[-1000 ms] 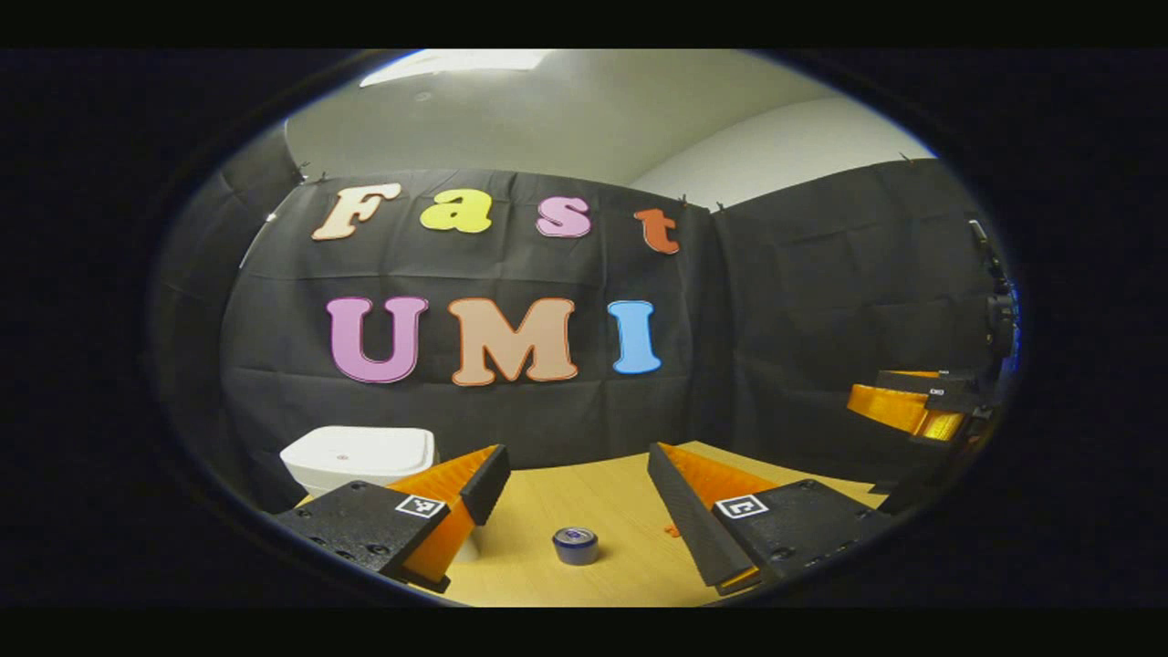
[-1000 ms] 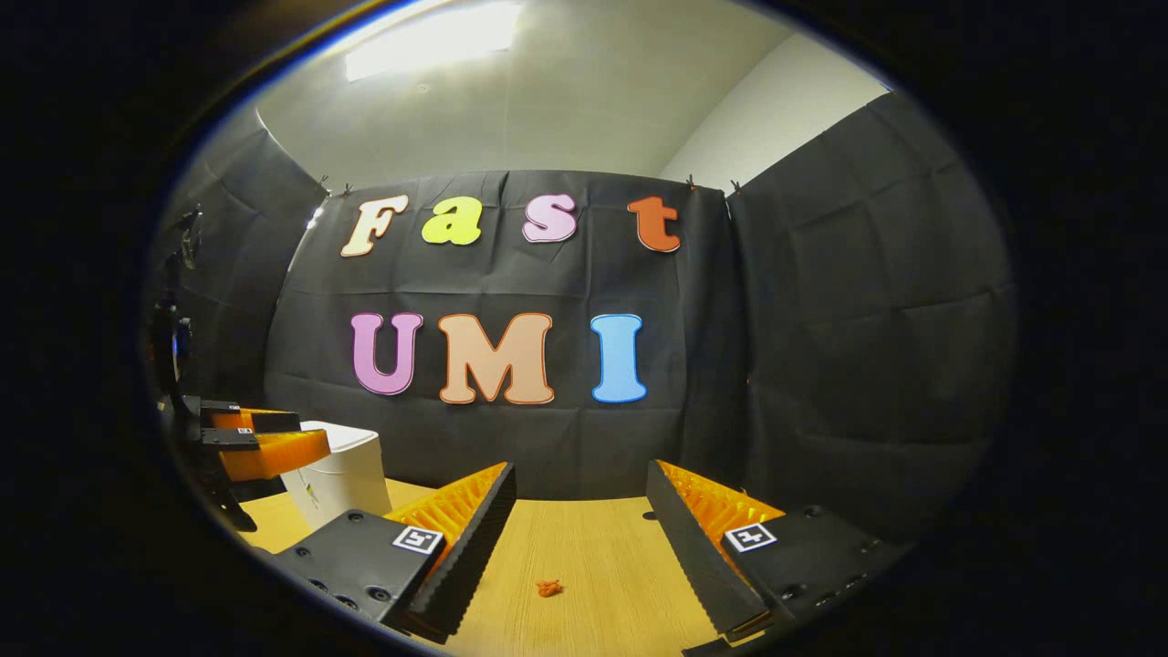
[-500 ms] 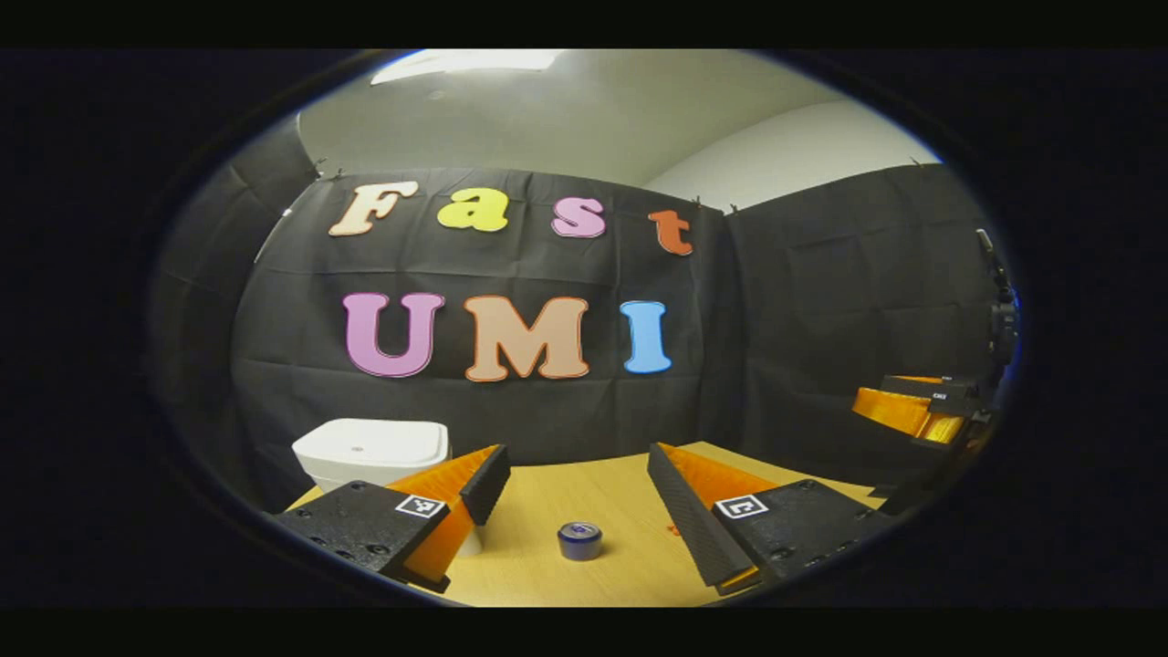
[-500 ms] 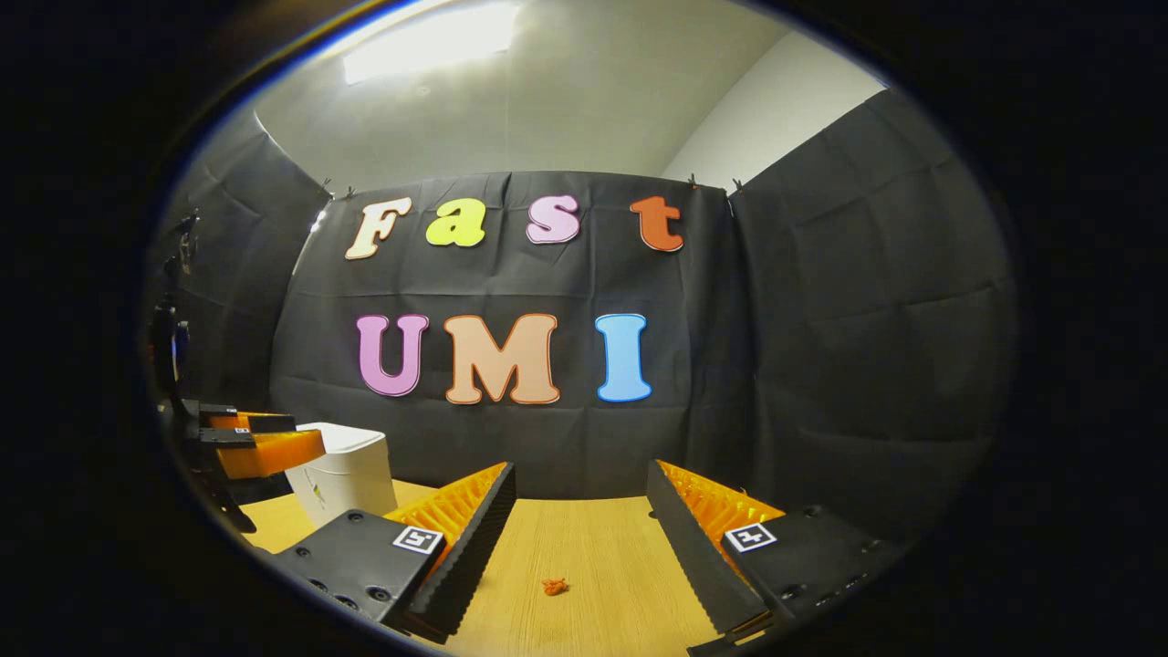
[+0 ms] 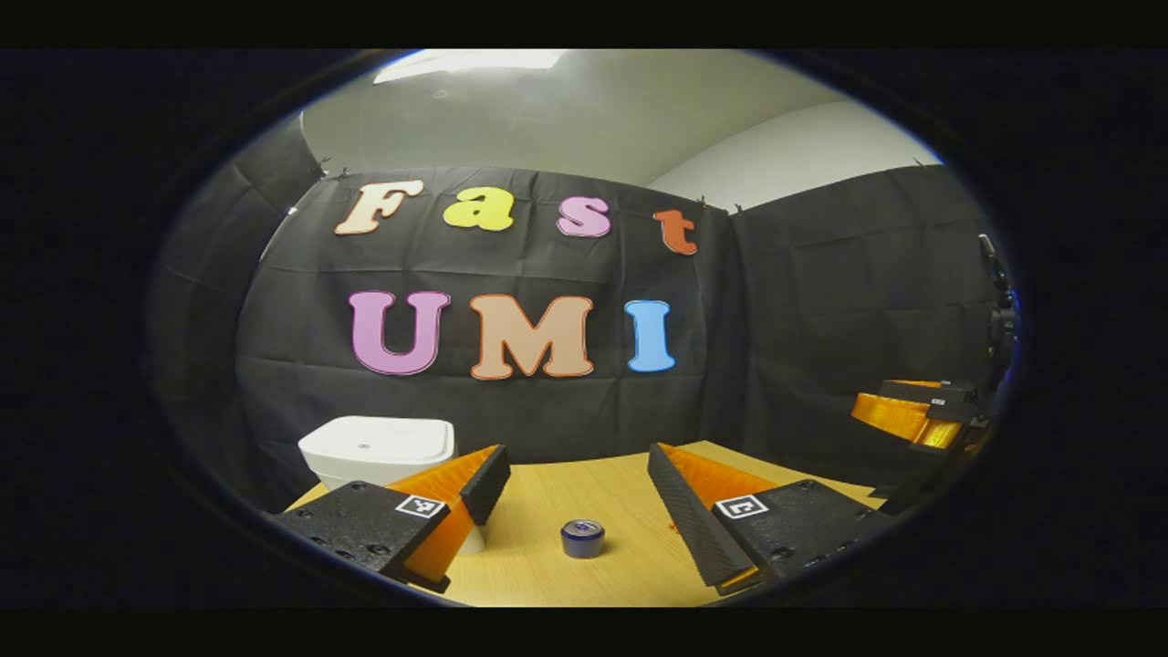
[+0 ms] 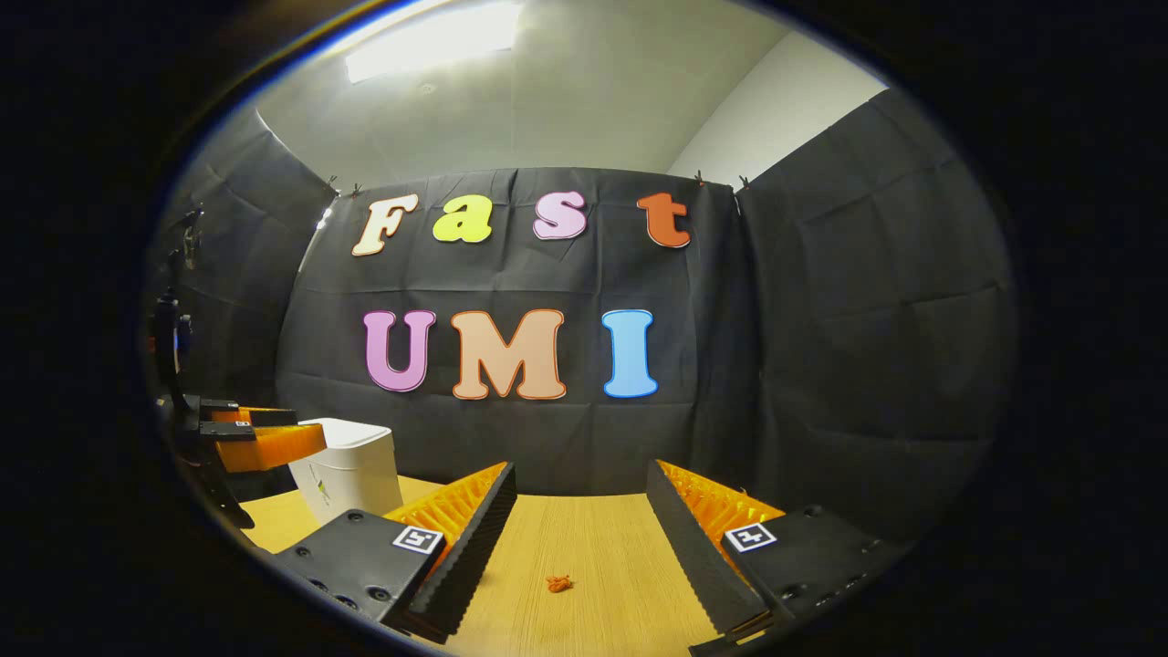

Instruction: Press the lid of the desktop garbage bin to open it, pick up the crumpled paper on the desktop and throw it into the bin, then pick up the pop can on the desktop and drop it into the bin, and finally close the garbage bin lid.

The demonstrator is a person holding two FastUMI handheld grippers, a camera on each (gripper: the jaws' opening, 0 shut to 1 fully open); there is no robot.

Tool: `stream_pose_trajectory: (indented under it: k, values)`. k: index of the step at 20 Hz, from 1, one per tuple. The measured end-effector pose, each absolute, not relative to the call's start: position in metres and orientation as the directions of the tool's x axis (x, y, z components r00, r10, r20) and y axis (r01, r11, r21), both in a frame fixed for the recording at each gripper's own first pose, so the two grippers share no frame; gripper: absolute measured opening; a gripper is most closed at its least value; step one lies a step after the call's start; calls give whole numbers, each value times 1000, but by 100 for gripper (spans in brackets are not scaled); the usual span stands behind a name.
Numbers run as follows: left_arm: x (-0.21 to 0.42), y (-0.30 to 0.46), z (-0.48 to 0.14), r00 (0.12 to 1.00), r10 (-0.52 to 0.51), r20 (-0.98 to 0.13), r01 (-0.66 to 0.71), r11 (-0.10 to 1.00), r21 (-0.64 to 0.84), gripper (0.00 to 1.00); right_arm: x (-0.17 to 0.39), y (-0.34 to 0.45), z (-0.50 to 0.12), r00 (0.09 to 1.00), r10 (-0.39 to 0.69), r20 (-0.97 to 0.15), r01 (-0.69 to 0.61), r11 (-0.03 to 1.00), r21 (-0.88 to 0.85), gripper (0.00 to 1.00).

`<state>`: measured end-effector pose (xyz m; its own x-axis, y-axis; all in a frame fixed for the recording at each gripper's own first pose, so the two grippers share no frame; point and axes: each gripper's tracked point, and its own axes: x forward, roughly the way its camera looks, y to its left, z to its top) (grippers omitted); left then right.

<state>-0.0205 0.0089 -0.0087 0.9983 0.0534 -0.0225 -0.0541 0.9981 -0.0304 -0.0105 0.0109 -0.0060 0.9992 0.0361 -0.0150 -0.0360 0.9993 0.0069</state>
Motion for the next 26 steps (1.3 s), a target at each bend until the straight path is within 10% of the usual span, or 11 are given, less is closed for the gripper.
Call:
stream_pose_trajectory:
  k: [18, 26]
  values:
    - [-19, 7, -27, 995, 68, -70, -75, 992, -101, 91, 1, 18, -22, 996, 71, -48, -70, 997, 25, 96]
    - [-6, 137, 7, 954, 293, 55, -278, 941, -193, 94, 5, 28, -34, 991, 100, -90, -94, 993, 73, 96]
